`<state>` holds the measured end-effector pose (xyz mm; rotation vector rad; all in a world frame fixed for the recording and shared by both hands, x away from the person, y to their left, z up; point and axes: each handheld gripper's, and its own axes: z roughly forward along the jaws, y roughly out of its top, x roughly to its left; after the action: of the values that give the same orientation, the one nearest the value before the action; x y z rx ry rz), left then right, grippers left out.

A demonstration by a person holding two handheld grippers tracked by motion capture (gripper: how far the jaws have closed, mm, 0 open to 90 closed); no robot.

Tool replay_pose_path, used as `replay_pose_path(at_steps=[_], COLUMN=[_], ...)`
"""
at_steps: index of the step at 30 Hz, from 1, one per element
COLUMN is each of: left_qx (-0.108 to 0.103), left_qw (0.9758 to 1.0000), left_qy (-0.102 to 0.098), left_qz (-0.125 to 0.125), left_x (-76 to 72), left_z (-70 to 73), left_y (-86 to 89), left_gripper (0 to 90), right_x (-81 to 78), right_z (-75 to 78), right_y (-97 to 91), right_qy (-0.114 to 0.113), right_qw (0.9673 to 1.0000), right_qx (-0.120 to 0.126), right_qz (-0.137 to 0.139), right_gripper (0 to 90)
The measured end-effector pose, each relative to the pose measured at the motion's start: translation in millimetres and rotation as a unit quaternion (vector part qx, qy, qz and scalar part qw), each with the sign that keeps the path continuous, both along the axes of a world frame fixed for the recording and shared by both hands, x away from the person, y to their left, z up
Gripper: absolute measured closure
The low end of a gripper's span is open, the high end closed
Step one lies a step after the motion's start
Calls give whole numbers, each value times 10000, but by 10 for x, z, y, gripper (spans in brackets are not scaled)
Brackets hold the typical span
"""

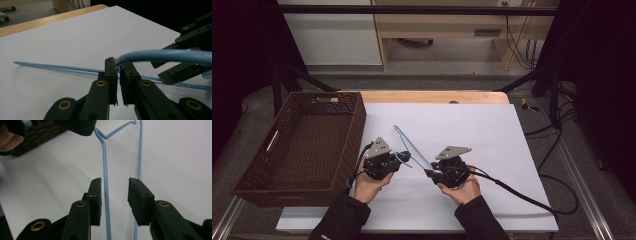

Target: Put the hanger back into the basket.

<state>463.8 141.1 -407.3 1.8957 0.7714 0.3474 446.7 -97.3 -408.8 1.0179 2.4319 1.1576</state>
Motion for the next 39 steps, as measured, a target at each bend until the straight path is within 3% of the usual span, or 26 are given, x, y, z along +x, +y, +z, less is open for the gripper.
replay_pose_path(at_steps=[5,7,9,10,16,25,30,32,33,36,39], left_qx=[76,99,114,103,174,112,1,79,142,153,423], left_qw=[10000,9999,9999,9999,9998,9999,9997,9996,9992,9991,9971], left_qy=[13,-1,-18,-13,-31,-41,-182,-229,-357,-377,-608], left_qz=[23,20,-7,-12,7,-74,-159,-152,-74,-134,-198], left_x=[-19,-29,-39,-42,-48,-54,-75,-91,-121,-145,-222], left_z=[7,10,17,20,18,33,96,130,167,207,254], left_y=[-49,-72,-83,-87,-114,-115,-41,4,59,109,167], left_gripper=[846,846,846,846,846,839,646,535,493,361,294], right_x=[14,12,11,11,18,15,17,12,15,16,19], right_z=[-53,-76,-80,-88,-107,-79,-54,-20,-2,65,125], right_y=[51,110,125,137,151,134,99,80,60,8,-44], right_qy=[-8,-124,-116,-132,-9,-74,-60,-47,-50,-36,-20], right_qw=[9997,9988,9985,9977,9964,9950,9944,9948,9949,9952,9950], right_qx=[-225,-444,-497,-631,-785,-932,-947,-912,-886,-806,-770], right_qz=[90,157,173,196,310,358,456,449,477,552,631], right_gripper=[617,665,690,751,866,877,879,879,880,880,880])
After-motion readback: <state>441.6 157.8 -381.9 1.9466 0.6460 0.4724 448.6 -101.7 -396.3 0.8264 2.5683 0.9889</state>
